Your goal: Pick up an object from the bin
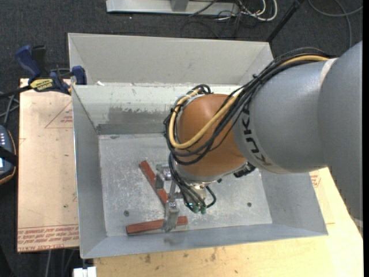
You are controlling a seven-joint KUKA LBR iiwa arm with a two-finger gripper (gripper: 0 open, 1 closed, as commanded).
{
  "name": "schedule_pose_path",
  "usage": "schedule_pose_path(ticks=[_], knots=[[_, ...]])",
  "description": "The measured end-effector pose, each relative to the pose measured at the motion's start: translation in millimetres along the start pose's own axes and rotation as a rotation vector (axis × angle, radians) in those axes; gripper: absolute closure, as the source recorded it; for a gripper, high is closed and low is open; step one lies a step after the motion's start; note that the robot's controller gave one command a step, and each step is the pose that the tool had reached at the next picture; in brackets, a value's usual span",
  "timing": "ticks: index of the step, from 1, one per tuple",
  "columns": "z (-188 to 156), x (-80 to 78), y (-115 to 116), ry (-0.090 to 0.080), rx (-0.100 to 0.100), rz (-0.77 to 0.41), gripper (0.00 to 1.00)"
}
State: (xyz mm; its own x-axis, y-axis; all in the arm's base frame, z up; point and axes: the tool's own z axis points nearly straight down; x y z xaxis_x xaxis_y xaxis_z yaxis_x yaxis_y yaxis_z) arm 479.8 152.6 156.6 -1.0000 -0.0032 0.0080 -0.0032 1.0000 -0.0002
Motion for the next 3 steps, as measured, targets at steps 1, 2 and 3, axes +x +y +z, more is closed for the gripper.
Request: schedule_pose_path(ticks=[1, 2, 3], knots=[[-3, -2.0, -1, -0.007, -0.001, 0.004, 0.00], [75, -2.7, 20, -0.018, -0.003, -0.102, 0.00], [96, -9.3, 27, -0.038, -0.006, -0.108, 0.00]])
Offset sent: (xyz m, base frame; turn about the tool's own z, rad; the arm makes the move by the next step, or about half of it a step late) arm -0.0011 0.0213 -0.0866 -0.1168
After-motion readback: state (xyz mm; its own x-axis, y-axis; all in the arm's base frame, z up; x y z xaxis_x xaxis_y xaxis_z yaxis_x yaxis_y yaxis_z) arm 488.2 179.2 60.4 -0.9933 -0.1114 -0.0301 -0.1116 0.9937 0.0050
